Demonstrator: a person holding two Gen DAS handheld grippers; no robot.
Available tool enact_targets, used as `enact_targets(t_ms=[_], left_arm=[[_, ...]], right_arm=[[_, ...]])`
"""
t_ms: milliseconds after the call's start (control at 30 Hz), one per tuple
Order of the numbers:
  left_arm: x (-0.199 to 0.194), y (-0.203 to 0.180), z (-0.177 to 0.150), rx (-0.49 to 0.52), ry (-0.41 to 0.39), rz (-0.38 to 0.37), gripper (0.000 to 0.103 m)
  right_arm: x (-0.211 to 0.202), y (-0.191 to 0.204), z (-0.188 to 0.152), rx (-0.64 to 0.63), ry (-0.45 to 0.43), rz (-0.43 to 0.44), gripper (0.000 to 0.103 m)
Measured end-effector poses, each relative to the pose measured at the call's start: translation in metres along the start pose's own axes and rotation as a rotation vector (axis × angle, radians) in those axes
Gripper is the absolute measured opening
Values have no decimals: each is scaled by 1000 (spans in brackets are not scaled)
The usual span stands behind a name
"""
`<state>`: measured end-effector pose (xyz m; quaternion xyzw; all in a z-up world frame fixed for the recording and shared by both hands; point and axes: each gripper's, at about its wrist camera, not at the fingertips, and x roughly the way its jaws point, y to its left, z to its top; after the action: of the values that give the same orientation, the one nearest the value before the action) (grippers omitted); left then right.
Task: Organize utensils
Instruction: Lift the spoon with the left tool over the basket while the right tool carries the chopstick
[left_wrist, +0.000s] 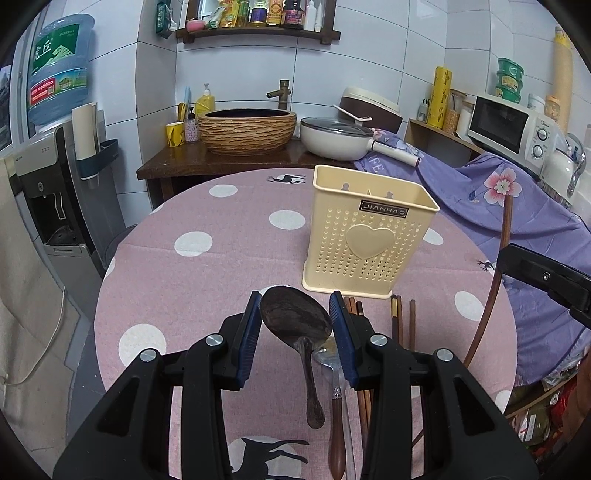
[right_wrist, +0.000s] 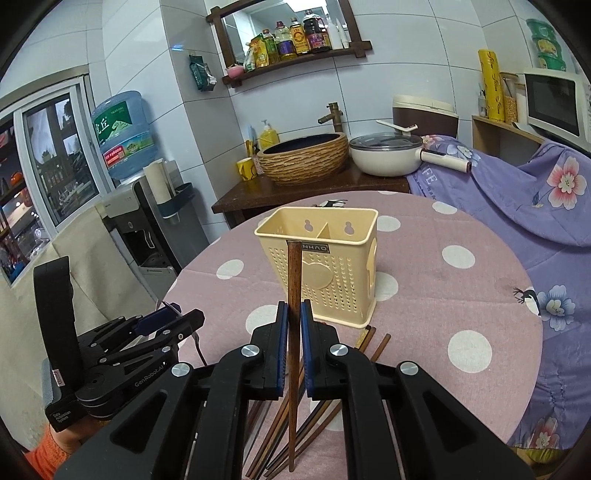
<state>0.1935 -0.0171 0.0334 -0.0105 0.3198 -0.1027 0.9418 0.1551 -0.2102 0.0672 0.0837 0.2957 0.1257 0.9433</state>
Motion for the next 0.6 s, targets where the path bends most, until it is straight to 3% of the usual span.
enact_targets(t_ms=[600], left_arm=[[-15,8,49,-31,-62,-63,38]], right_arm=[[-7,6,37,-11,-62,24,7]])
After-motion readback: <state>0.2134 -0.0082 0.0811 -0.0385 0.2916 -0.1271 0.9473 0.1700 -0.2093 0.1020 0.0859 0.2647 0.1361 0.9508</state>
